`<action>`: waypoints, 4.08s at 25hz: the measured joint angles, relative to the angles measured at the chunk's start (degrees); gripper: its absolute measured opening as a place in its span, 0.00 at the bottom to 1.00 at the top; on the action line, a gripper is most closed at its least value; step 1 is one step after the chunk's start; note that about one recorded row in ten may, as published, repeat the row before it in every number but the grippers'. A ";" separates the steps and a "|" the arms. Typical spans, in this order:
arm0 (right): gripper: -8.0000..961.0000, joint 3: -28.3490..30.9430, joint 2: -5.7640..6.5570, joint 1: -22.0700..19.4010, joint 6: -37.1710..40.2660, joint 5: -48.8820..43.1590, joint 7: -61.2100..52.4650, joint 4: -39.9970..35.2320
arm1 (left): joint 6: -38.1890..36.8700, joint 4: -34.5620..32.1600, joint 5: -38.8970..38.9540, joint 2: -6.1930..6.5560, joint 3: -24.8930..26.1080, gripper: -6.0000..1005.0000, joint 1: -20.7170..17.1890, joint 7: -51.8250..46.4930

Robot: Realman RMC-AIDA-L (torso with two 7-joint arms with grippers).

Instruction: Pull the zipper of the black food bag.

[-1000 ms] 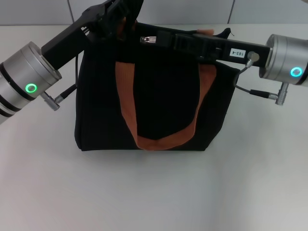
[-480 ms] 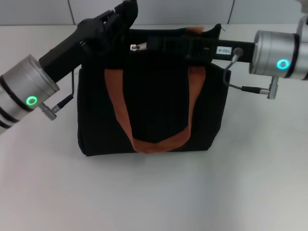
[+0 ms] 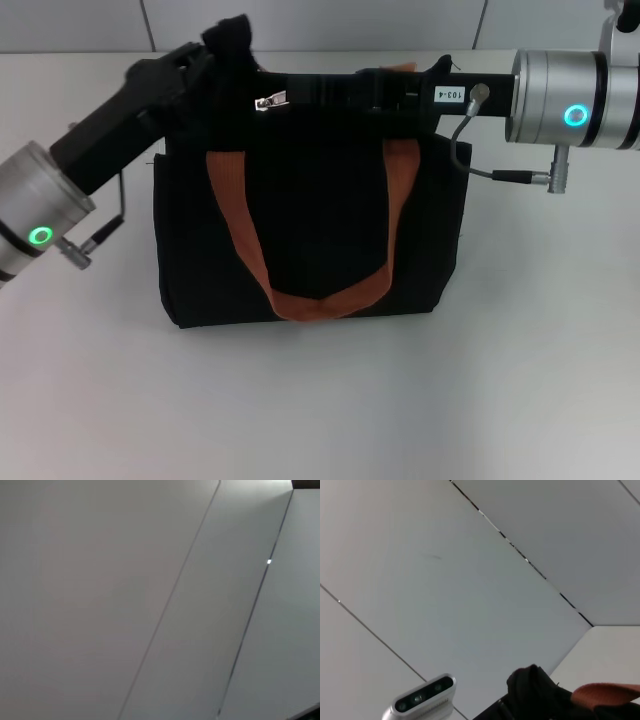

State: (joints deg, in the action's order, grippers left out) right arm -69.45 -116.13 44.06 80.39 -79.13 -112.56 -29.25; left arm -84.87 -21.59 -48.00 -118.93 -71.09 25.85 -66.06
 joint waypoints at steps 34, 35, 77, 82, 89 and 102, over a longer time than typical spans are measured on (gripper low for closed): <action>0.00 -0.28 -2.08 1.18 -4.97 -2.80 -4.81 3.56 | -0.71 8.68 8.00 -0.24 4.09 0.10 -4.41 10.33; 0.00 -0.21 -2.09 1.10 -4.97 -2.80 -4.82 3.59 | -0.62 8.69 8.15 -0.24 4.12 0.10 -4.44 10.34; 0.01 15.94 0.87 -12.28 7.26 -2.56 2.69 2.94 | 1.50 8.84 9.62 -0.15 4.54 0.11 -3.39 10.10; 0.01 22.44 -0.99 -14.39 11.16 -2.50 12.24 3.35 | 1.71 8.54 8.90 -0.11 4.00 0.11 -2.85 9.98; 0.10 23.04 -2.66 -16.32 14.67 -2.47 25.89 3.79 | 1.52 2.16 5.36 0.33 3.63 0.11 -2.50 10.31; 0.38 22.56 -3.13 -18.09 15.31 -2.63 41.18 8.43 | -10.66 -7.31 5.37 0.63 6.68 0.32 -3.66 10.51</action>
State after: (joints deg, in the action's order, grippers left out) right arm -46.88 -119.25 25.97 95.70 -81.77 -71.38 -20.82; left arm -95.52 -28.89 -42.63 -118.30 -64.41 22.19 -55.56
